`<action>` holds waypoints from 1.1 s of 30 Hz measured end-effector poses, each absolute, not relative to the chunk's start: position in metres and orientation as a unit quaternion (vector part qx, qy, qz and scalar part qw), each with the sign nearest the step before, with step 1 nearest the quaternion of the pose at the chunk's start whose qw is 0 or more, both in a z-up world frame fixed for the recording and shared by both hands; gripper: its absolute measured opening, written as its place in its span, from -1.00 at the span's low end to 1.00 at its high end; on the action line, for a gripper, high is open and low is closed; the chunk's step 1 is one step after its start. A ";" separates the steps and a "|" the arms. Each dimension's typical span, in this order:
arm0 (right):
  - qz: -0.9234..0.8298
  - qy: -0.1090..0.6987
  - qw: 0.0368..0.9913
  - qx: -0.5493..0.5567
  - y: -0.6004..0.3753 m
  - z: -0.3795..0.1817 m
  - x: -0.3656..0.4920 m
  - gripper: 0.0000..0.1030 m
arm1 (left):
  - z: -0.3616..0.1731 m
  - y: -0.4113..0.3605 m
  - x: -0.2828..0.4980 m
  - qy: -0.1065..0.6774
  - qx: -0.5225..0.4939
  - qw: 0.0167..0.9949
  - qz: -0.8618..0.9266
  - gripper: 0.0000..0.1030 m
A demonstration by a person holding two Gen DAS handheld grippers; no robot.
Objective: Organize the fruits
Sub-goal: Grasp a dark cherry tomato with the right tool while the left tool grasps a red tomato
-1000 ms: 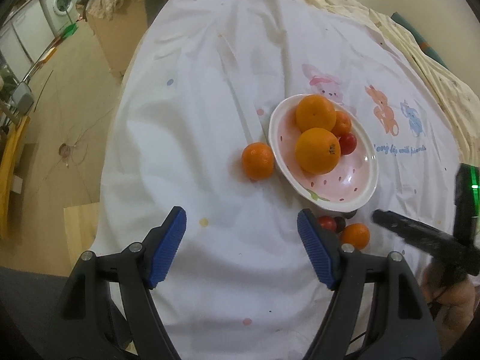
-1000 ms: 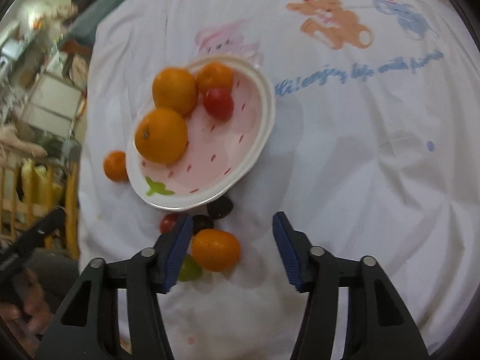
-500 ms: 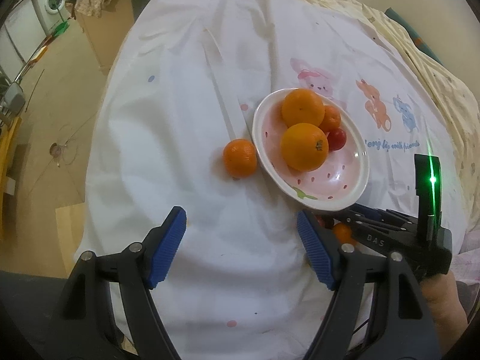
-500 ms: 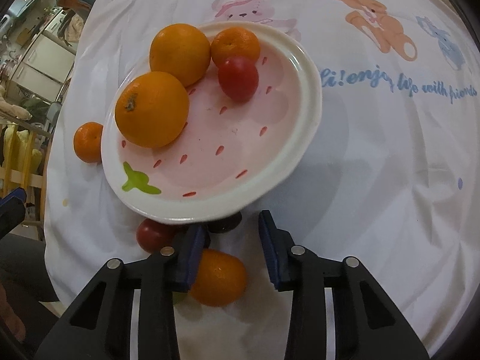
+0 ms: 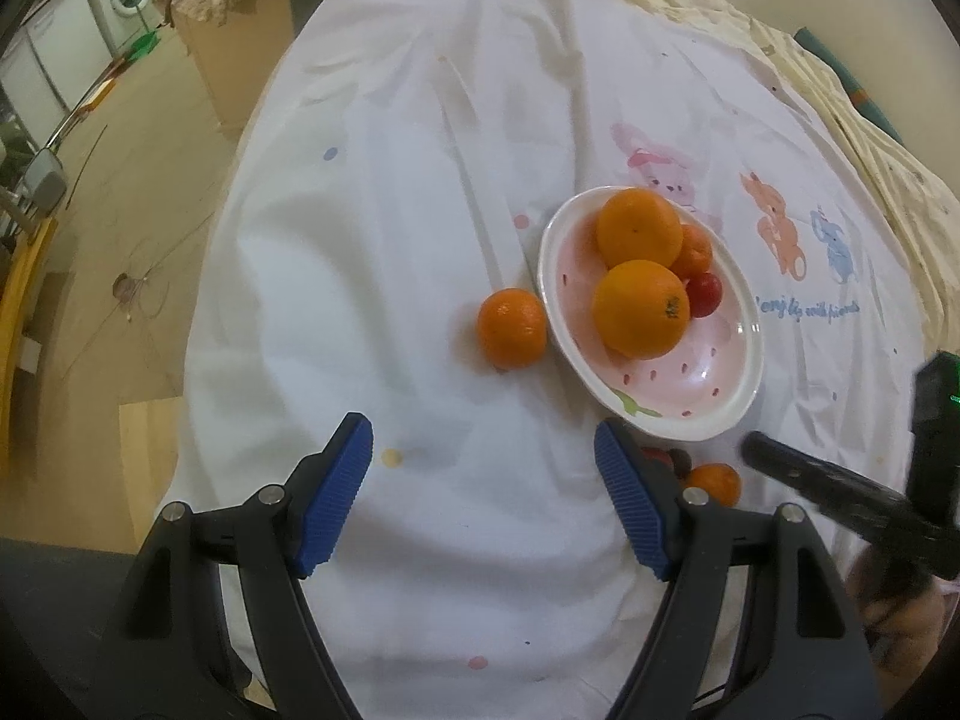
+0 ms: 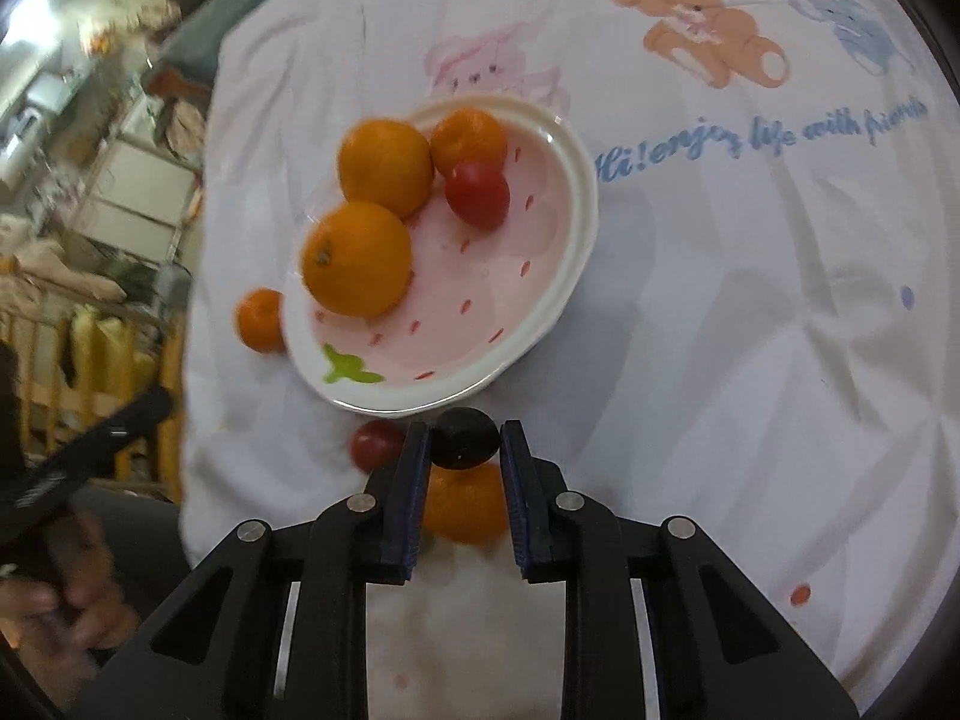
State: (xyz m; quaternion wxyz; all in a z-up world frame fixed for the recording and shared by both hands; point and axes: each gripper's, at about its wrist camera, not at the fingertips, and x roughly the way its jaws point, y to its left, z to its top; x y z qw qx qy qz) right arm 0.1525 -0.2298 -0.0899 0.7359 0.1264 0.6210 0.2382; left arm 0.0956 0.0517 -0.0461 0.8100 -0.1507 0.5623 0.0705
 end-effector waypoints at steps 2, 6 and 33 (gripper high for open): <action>0.245 0.611 0.738 0.148 -0.237 -0.078 0.148 -0.52 | -0.048 0.051 0.096 0.564 -0.149 0.810 0.071 0.43; 0.249 0.593 0.748 0.163 -0.237 -0.059 0.142 -0.52 | -0.048 0.045 0.096 0.563 -0.138 0.812 0.065 0.43; 0.194 0.568 0.758 0.257 -0.283 -0.053 0.149 -0.52 | -0.113 -0.064 0.117 0.615 -0.057 0.784 -0.066 -0.45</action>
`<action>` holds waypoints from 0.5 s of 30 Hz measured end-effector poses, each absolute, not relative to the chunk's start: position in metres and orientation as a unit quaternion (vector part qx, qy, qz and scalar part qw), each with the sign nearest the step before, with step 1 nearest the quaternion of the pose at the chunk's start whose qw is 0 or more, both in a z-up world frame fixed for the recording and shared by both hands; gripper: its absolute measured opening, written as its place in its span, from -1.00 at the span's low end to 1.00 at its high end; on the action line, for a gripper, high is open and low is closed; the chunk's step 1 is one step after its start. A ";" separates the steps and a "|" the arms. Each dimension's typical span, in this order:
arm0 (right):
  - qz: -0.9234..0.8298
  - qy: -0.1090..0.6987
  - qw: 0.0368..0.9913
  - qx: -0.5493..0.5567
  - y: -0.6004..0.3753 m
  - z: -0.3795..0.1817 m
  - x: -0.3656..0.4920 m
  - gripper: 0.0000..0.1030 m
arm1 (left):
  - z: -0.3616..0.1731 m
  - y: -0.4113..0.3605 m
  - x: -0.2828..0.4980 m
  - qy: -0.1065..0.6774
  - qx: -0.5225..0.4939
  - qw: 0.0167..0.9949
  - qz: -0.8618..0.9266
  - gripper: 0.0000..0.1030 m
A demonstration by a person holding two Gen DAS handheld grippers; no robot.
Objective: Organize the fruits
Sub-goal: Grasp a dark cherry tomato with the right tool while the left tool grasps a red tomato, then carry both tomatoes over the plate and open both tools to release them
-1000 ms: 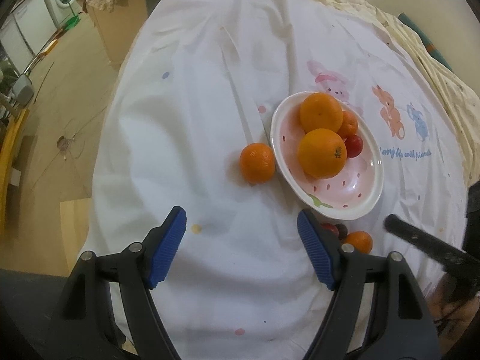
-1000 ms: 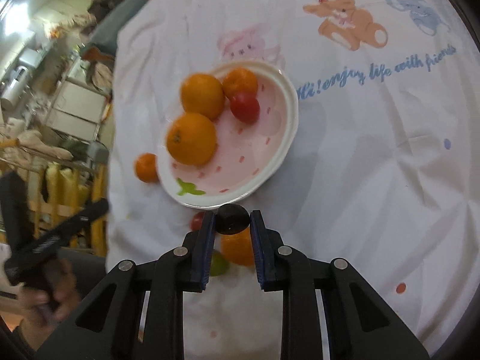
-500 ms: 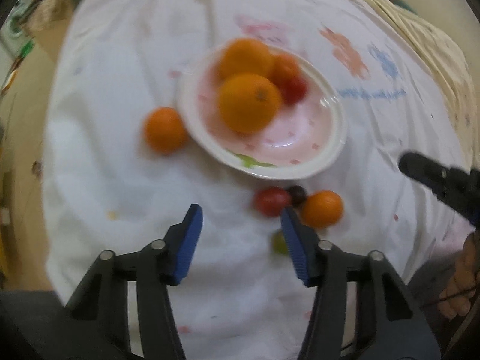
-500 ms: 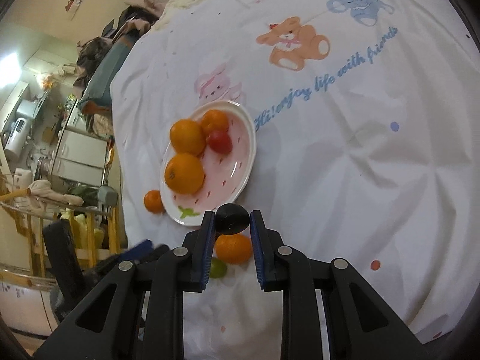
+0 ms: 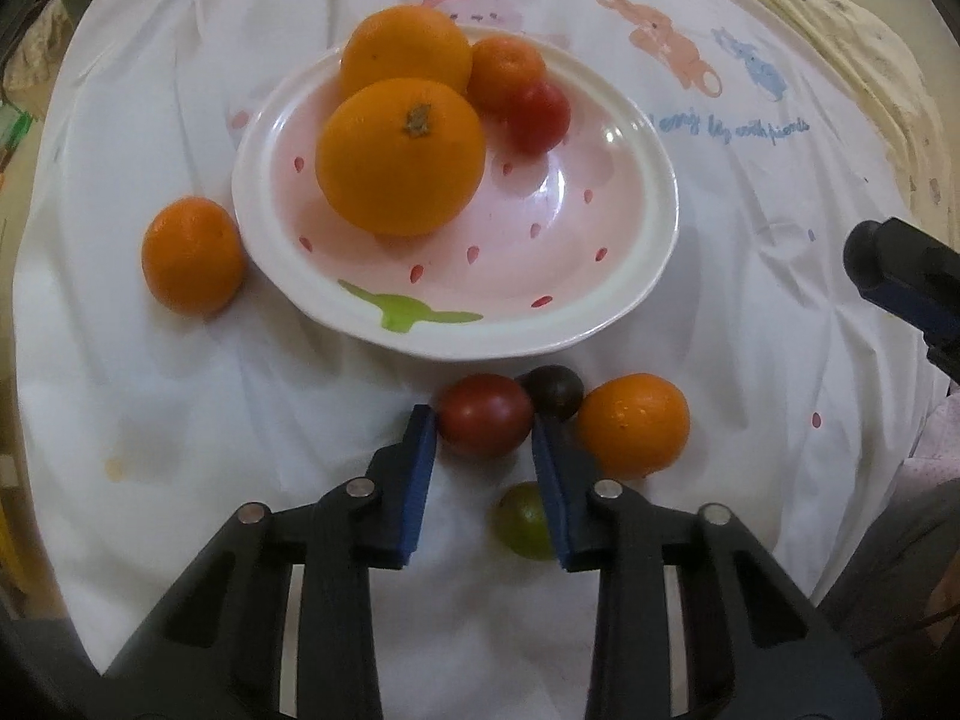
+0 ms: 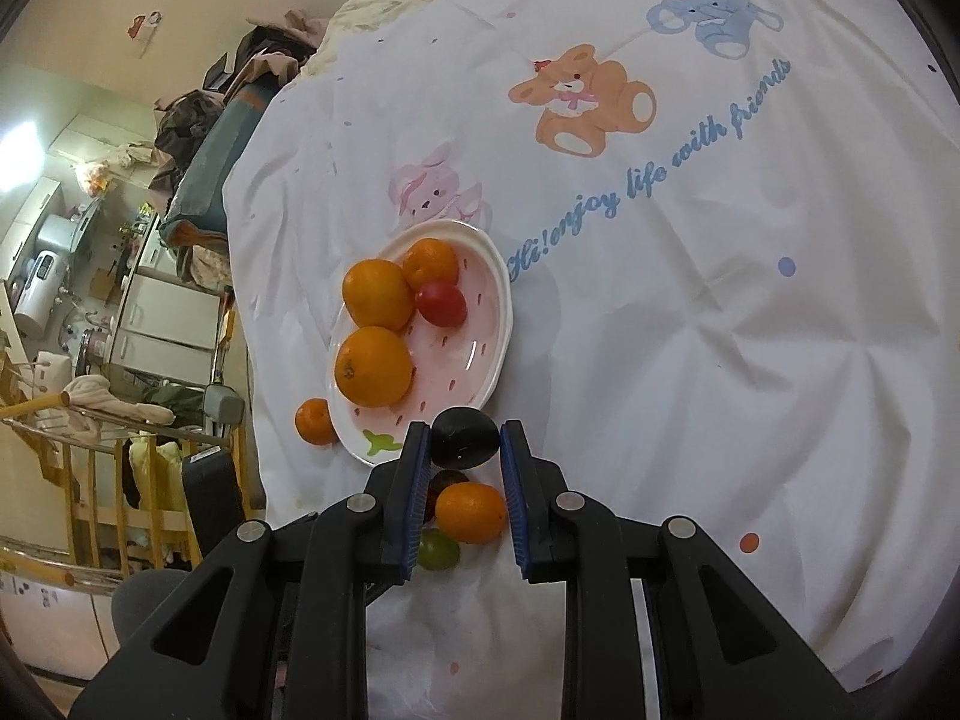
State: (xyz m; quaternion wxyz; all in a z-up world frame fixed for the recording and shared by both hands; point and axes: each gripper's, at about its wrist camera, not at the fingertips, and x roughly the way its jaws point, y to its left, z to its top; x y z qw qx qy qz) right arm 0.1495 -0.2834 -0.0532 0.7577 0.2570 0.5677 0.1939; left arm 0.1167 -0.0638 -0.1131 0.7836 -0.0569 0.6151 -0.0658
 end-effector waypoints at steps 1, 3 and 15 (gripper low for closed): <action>0.195 0.567 0.758 0.256 -0.282 -0.052 0.149 -0.52 | -0.113 -0.065 0.115 0.613 -0.053 0.785 -0.067 -0.45; 0.198 0.568 0.757 0.255 -0.281 -0.052 0.150 -0.52 | -0.112 -0.066 0.113 0.611 -0.049 0.787 -0.068 -0.46; 0.203 0.568 0.757 0.249 -0.276 -0.051 0.149 -0.52 | -0.089 -0.054 0.093 0.605 -0.056 0.792 -0.053 -0.46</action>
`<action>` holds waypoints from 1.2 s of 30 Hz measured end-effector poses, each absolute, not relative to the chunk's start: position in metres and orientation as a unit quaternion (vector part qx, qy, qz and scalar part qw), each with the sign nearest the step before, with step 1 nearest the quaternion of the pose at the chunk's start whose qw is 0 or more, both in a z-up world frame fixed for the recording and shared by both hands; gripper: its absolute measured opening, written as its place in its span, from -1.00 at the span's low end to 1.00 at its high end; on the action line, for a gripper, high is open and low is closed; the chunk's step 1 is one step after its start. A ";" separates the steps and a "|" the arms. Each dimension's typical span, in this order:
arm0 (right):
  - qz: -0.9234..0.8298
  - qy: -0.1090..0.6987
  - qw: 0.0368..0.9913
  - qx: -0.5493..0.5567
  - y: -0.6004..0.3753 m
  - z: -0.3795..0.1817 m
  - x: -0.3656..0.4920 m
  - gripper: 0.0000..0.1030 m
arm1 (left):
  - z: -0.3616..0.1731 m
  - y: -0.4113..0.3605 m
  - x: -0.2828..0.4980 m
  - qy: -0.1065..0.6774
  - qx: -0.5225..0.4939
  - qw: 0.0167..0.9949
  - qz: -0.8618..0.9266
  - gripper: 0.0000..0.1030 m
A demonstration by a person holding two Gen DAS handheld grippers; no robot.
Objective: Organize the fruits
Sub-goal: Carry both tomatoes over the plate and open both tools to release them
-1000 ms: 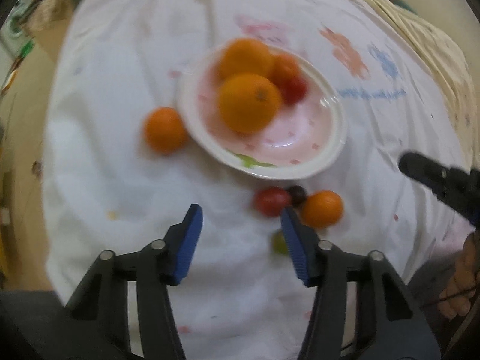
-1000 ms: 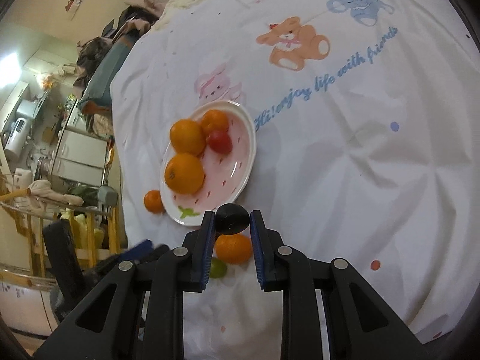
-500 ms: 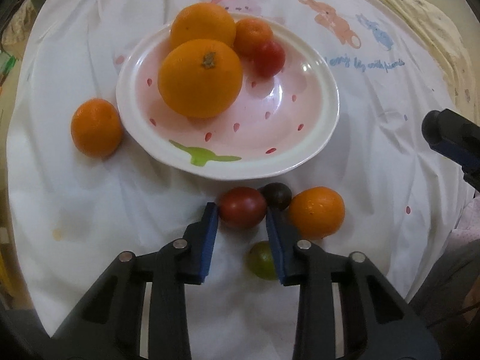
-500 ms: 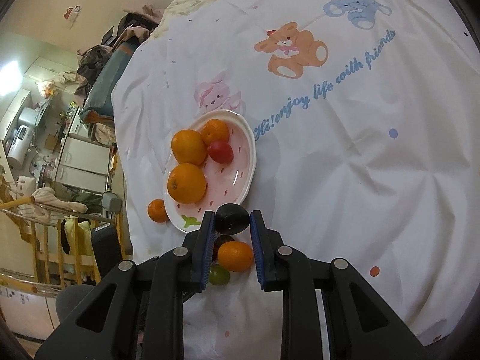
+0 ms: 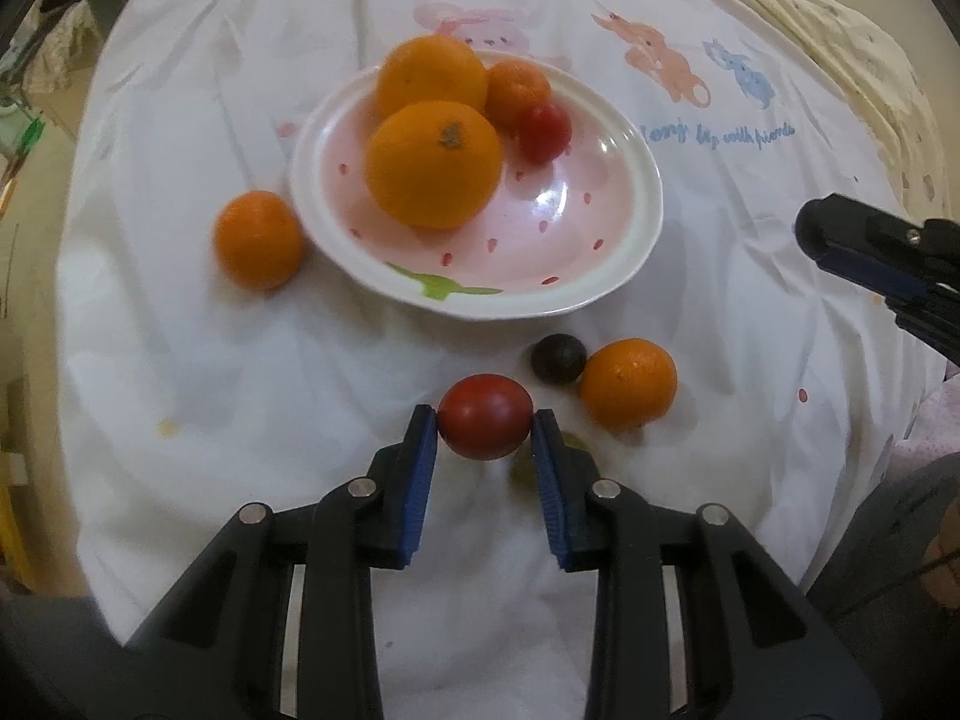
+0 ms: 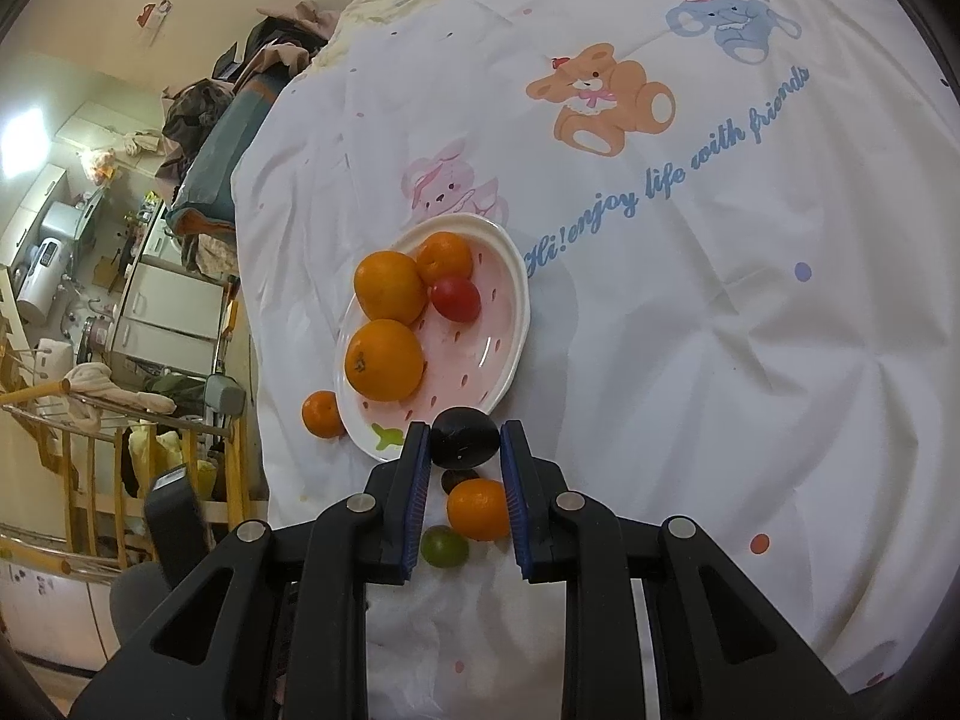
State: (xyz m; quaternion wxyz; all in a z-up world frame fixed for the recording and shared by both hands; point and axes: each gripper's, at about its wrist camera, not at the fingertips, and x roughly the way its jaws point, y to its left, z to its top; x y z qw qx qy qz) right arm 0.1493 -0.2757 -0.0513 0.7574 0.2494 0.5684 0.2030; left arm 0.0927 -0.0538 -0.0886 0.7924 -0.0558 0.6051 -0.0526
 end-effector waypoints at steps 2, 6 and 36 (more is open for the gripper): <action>0.203 0.569 0.757 0.251 -0.276 -0.051 0.149 -0.52 | -0.081 -0.046 0.089 0.601 -0.063 0.795 -0.047 -0.46; 0.201 0.566 0.758 0.254 -0.279 -0.050 0.149 -0.52 | -0.061 -0.027 0.084 0.583 -0.068 0.810 -0.028 -0.46; 0.203 0.546 0.789 0.195 -0.261 -0.047 0.226 -0.52 | -0.032 0.027 0.184 0.540 -0.056 0.840 0.022 -0.45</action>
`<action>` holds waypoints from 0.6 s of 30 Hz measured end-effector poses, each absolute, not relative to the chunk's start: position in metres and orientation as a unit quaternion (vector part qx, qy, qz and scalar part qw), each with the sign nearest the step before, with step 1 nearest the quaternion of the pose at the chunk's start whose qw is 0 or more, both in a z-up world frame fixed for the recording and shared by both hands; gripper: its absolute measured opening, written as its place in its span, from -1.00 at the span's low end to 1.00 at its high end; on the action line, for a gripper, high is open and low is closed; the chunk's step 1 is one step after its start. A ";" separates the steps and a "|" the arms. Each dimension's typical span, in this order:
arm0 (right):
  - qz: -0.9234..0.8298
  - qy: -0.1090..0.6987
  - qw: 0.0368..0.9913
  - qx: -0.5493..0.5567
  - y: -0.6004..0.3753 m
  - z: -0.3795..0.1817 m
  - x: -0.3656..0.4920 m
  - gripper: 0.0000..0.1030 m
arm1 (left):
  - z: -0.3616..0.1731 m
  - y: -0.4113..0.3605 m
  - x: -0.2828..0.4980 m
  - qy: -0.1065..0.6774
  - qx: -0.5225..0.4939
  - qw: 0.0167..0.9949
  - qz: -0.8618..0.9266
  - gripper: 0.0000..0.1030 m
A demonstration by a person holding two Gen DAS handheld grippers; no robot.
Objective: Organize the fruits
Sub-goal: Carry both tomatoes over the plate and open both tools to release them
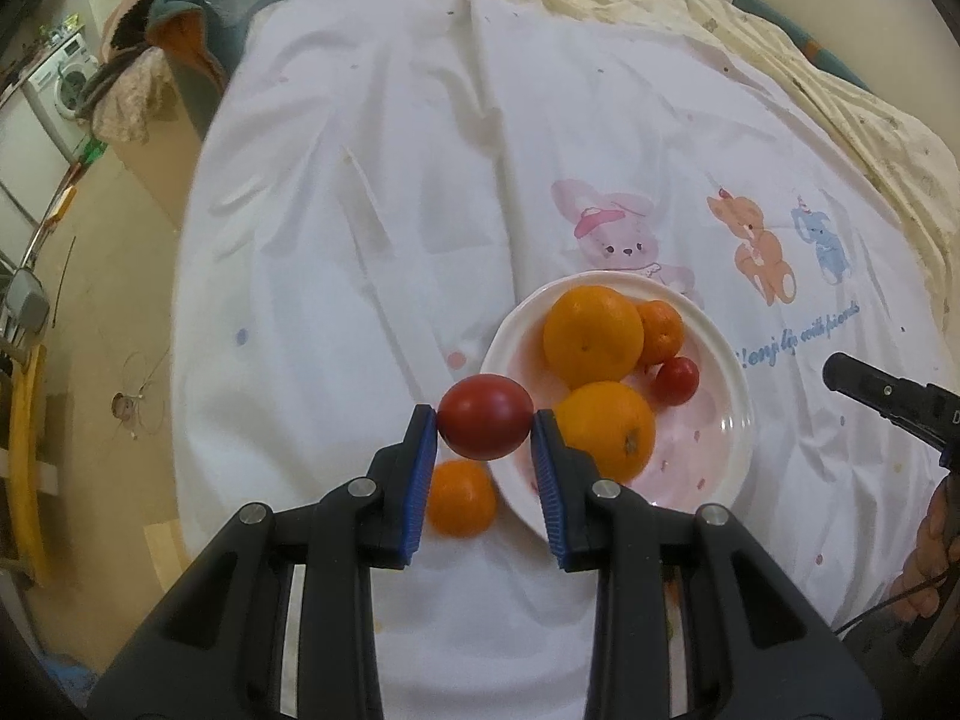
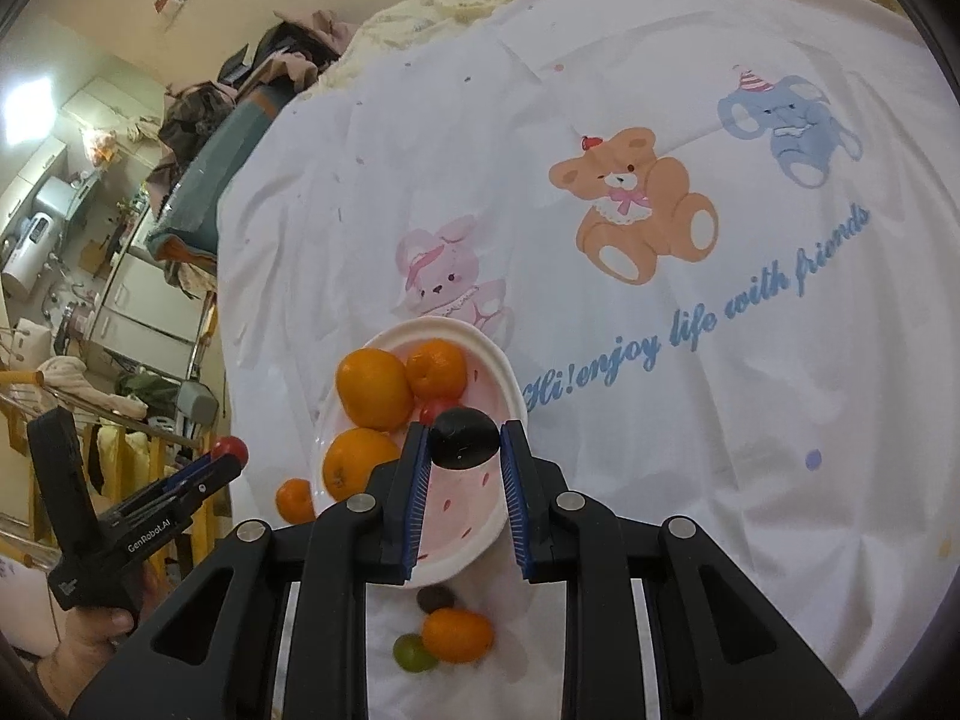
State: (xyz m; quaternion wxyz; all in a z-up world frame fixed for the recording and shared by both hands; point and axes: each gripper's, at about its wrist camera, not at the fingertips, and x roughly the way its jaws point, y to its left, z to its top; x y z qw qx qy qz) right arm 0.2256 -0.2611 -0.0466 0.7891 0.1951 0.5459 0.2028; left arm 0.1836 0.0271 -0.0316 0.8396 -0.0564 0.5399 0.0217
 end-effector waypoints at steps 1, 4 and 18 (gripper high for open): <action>0.203 0.548 0.789 0.190 -0.259 -0.049 0.228 -0.51 | -0.035 0.026 0.187 0.540 -0.054 0.840 0.021 -0.45; 0.208 0.553 0.787 0.178 -0.250 -0.056 0.238 -0.51 | -0.047 0.023 0.194 0.541 -0.051 0.839 0.006 -0.45; 0.223 0.582 0.765 0.161 -0.219 -0.096 0.279 -0.51 | -0.082 0.018 0.224 0.569 -0.059 0.820 -0.006 -0.45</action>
